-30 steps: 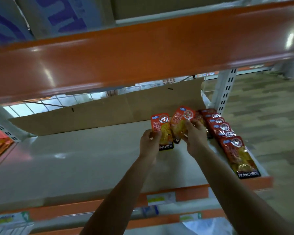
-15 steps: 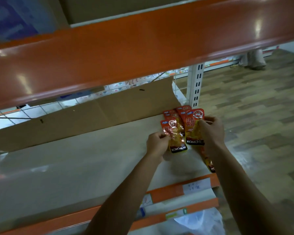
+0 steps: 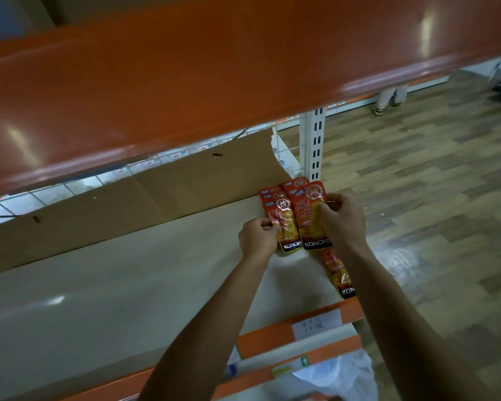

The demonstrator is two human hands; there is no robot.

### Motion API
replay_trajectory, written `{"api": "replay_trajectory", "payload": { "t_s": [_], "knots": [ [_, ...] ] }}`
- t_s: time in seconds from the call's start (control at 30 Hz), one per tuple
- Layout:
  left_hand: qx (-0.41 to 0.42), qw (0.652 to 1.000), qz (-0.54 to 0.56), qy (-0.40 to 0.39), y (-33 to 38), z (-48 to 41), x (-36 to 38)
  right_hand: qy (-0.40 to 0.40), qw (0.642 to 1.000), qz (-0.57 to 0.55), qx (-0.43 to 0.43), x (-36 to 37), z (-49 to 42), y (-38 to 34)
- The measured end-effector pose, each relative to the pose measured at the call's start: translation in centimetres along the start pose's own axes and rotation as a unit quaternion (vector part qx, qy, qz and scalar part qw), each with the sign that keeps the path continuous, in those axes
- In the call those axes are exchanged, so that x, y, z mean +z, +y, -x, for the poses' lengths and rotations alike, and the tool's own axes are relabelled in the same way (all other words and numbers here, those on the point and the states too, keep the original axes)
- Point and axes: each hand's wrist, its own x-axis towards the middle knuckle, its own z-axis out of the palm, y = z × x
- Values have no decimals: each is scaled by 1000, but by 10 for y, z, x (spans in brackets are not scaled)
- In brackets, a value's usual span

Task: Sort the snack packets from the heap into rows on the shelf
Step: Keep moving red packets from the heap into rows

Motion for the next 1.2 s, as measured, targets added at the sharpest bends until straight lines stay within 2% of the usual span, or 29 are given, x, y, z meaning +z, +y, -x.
{"api": "replay_trajectory", "payload": {
  "t_s": [0.2,0.53,0.67,0.73,0.83,0.93,1.07,1.2],
  "knots": [
    [17,1000,-19,10,0,0,-2,-14,999,26,-32,2,3,-1],
    [8,999,-33,11,0,-1,-4,-22,998,48,-35,9,4,-1],
    [74,995,-51,53,3,7,-9,-25,997,59,-38,13,5,1],
    [102,995,10,19,5,14,-10,-29,997,54,-40,18,5,3],
    [43,982,168,-72,8,21,-11,-36,996,65,-47,24,6,4],
    [-21,962,252,-106,3,18,-14,-59,992,106,-44,26,7,2],
    [-50,962,251,-100,-7,17,-18,-79,974,191,-92,28,9,1],
    [-44,982,175,-61,-18,16,-17,-73,959,236,-136,28,12,3]
  ]
}}
